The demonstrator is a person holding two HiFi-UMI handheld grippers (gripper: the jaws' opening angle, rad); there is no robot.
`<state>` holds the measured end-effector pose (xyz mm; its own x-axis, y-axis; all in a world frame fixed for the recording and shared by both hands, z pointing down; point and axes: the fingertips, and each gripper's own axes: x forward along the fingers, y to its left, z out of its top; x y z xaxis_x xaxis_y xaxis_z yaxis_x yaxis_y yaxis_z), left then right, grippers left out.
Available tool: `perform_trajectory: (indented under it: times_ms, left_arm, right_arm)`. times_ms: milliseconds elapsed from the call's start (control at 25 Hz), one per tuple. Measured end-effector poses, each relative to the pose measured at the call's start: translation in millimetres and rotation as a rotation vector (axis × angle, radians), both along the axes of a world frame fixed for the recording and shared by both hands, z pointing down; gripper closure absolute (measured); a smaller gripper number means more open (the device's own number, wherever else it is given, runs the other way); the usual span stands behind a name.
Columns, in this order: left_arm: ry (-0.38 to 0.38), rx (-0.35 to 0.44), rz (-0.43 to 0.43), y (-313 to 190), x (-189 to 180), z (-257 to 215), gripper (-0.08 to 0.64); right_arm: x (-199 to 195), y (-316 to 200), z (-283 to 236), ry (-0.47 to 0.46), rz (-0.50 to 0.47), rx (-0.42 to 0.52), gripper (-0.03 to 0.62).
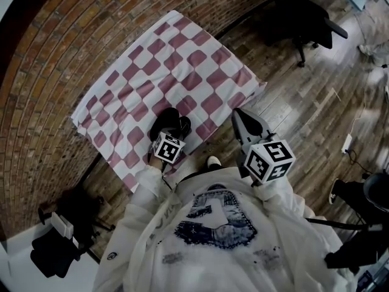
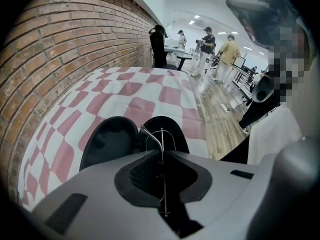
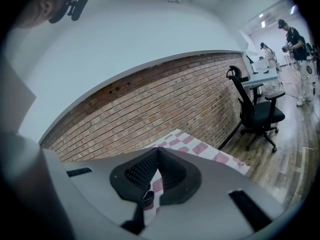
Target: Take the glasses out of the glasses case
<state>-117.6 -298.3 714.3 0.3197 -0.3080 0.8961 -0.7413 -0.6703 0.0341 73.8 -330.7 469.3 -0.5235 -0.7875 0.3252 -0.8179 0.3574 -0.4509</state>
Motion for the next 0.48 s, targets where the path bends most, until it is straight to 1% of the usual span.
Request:
perform_trajectory:
  times_ms: [240,480]
  left_arm:
    - [0.008,0.025,-0.013,-2.3,-1.8,-6.5,0.517]
    - [0.019,0.075,-0.039,-5.0,-4.8,-23.2,0.518]
  right_arm:
    - [-1.5,3.2,0.3,-0.002,0.002,-0.009,0.578]
    - [-7.4,9.7,-0.8,-0.009,-0.002,-0.008,0.578]
